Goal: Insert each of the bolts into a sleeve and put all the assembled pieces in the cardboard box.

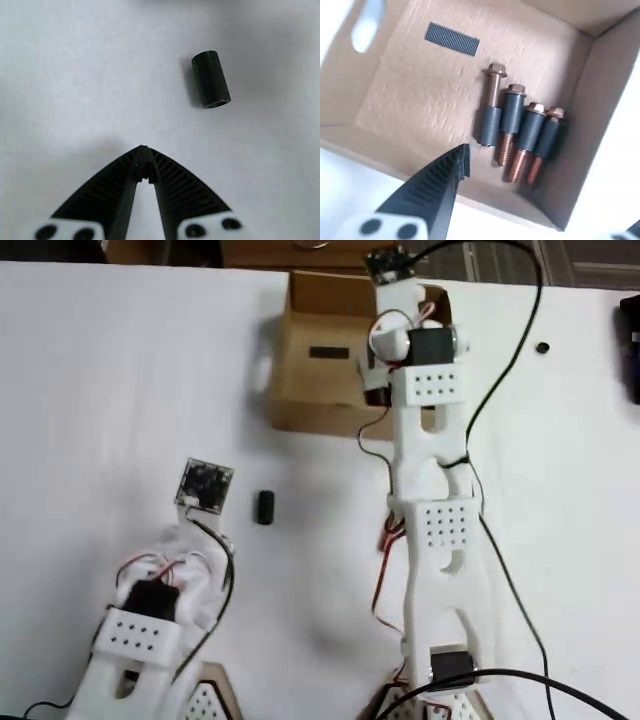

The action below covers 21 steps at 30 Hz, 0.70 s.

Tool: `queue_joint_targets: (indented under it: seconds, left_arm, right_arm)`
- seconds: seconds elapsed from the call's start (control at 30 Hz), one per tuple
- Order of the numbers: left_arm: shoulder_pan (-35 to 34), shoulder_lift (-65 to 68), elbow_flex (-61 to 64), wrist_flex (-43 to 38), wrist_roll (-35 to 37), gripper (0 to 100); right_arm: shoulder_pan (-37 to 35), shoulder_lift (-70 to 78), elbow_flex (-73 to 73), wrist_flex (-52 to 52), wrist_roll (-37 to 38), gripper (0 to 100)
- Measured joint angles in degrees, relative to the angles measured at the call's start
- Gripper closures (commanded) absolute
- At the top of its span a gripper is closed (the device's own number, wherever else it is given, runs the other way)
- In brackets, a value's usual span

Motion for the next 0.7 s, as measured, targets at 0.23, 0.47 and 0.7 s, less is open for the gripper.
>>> queue_joint_targets:
  seconds: [0.23, 0.47, 0.7]
  left_arm:
    - [-3.0, 0.0, 0.0, -1.1, 1.5, 98]
    - [-13.6, 0.0, 0.0, -2.5, 8.2, 98]
    - [-27.7, 0.0, -1.8, 6.2, 8.5, 98]
  right_arm:
    - [-1.8, -13.2, 8.8, 0.4, 0.0, 48.0]
    - [-8.3, -31.7, 42.1, 0.4, -1.6, 48.0]
    - [-21.2, -36.0, 66.0, -4.9, -19.1, 48.0]
